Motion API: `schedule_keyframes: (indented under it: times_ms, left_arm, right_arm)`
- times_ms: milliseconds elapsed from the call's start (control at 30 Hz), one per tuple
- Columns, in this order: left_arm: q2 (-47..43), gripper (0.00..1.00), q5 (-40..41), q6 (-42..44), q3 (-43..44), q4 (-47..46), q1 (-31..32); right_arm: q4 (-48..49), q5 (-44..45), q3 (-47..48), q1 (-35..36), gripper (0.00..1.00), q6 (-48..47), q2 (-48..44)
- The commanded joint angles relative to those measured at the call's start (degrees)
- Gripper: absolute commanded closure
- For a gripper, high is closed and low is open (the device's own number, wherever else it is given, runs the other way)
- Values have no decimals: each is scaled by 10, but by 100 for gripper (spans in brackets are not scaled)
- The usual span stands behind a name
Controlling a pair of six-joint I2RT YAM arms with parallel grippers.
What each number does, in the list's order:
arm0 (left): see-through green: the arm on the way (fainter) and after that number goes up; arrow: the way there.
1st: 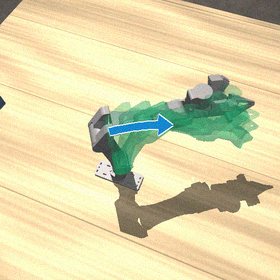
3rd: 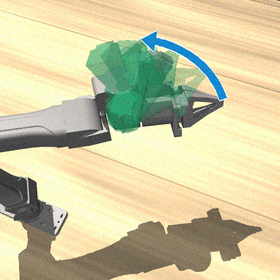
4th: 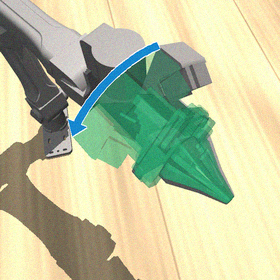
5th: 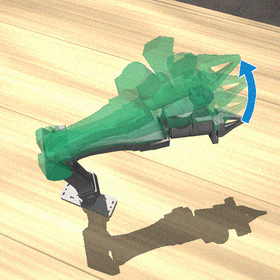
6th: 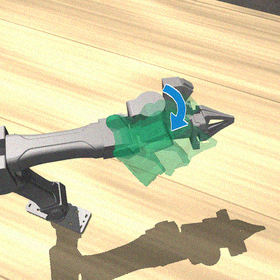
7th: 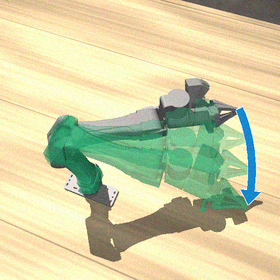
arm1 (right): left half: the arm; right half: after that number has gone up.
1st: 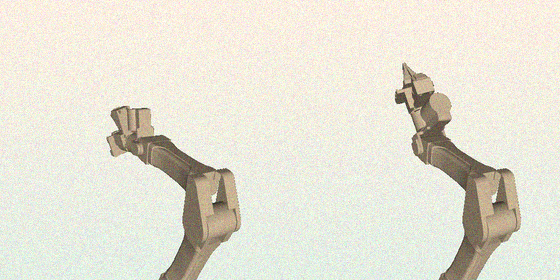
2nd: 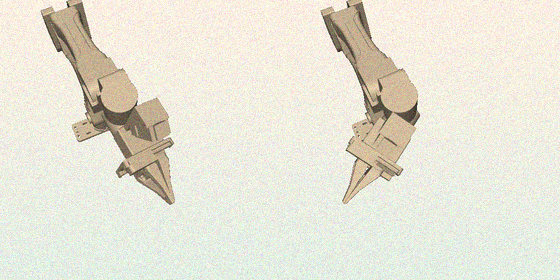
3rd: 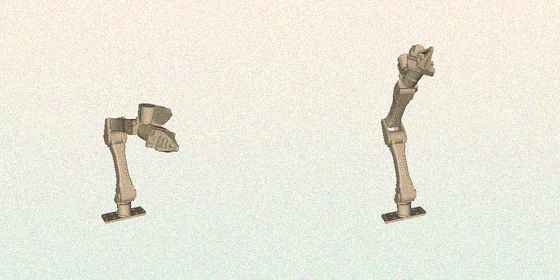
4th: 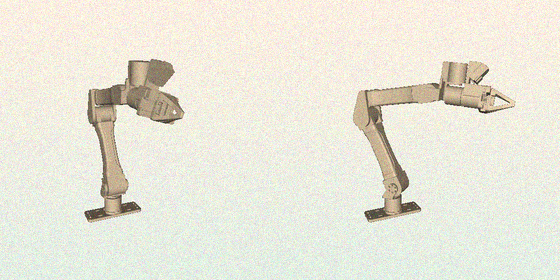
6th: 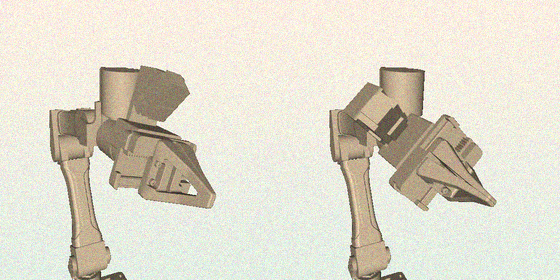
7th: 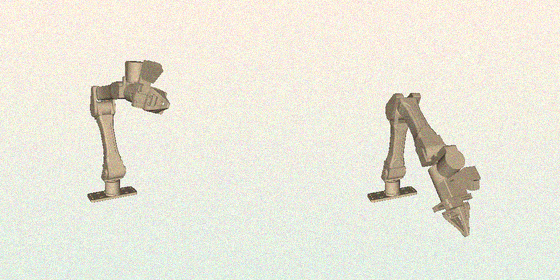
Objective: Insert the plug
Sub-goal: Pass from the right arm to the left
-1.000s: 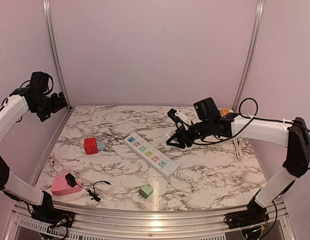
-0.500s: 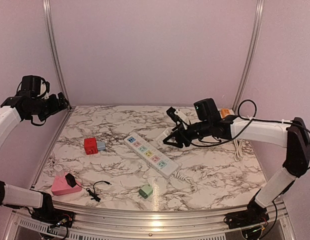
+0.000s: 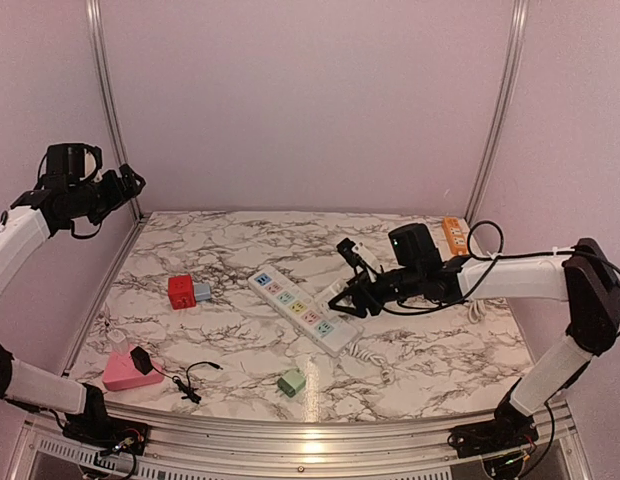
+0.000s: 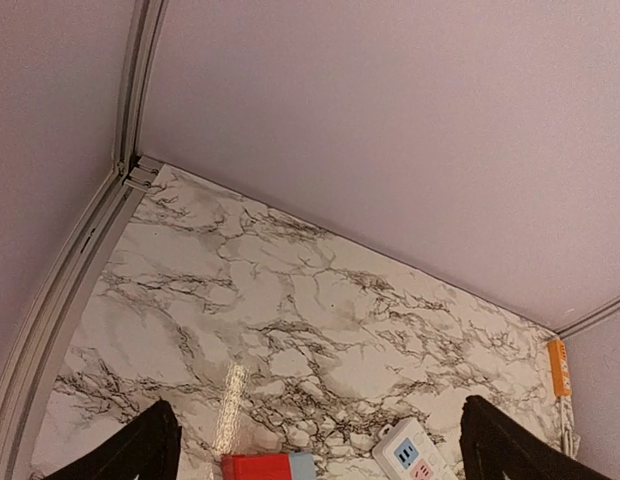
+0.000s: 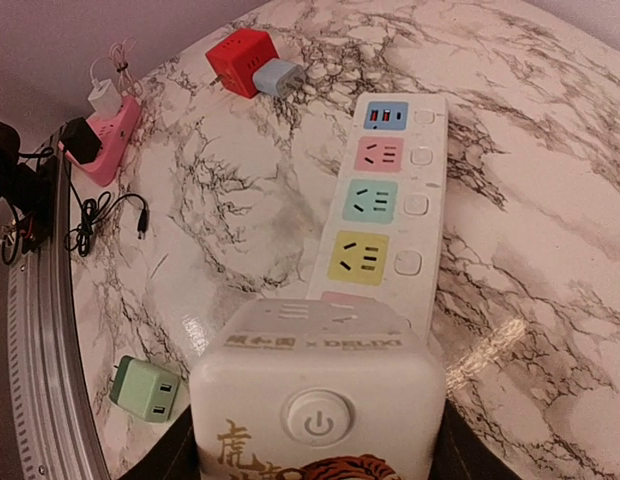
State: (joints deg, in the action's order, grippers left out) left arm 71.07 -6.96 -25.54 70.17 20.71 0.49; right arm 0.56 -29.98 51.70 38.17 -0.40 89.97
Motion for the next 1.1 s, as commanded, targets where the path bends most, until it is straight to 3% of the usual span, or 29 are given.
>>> schedule_keyframes:
  times_ms: [0,467,900,1067]
  left_arm:
    - [23,1,-17,-31,18,-81,-1]
    - [30,1,-69,-30,-20,-134,-1]
    - [50,1,-166,92,6,-26,7]
    - [72,1,-140,116,14,-20,65]
  right_arm:
    - [38,18,-1,4,90,5,-28]
    - [-19,103,52,4,89,-8,-60]
    - [-126,103,188,1,88,-52,-31]
    - [-195,82,244,1,88,-107,-5]
